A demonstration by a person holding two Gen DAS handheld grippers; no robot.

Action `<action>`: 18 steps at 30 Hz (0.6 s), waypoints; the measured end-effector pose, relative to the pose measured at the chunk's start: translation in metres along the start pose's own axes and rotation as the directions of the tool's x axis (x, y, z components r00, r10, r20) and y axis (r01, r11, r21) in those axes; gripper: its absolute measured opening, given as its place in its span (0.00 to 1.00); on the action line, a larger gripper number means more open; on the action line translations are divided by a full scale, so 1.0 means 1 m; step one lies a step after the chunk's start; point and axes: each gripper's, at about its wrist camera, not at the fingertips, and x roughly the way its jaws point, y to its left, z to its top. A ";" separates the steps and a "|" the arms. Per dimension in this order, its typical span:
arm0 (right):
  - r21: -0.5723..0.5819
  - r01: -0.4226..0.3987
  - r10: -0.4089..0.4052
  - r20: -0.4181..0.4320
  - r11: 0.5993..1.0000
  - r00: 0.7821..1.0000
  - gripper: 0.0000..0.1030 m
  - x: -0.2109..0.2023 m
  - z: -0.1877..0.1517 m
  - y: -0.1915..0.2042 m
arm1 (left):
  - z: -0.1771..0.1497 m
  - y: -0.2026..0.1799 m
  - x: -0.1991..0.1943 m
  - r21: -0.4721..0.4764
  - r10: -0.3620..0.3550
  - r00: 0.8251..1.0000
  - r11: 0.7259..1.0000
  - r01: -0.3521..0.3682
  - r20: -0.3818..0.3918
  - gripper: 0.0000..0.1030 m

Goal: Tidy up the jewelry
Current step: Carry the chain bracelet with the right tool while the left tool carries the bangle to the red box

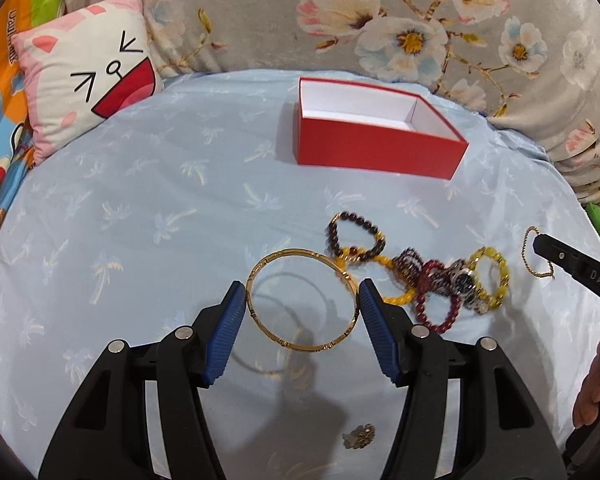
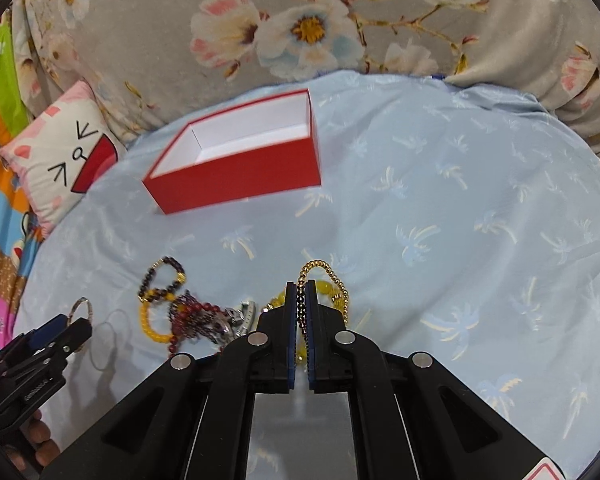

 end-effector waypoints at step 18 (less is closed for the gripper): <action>-0.053 -0.074 0.079 0.097 0.996 0.992 0.04 0.015 0.121 0.024 | 0.134 -0.025 0.030 0.086 -0.025 0.989 0.996 0.013 0.144 0.54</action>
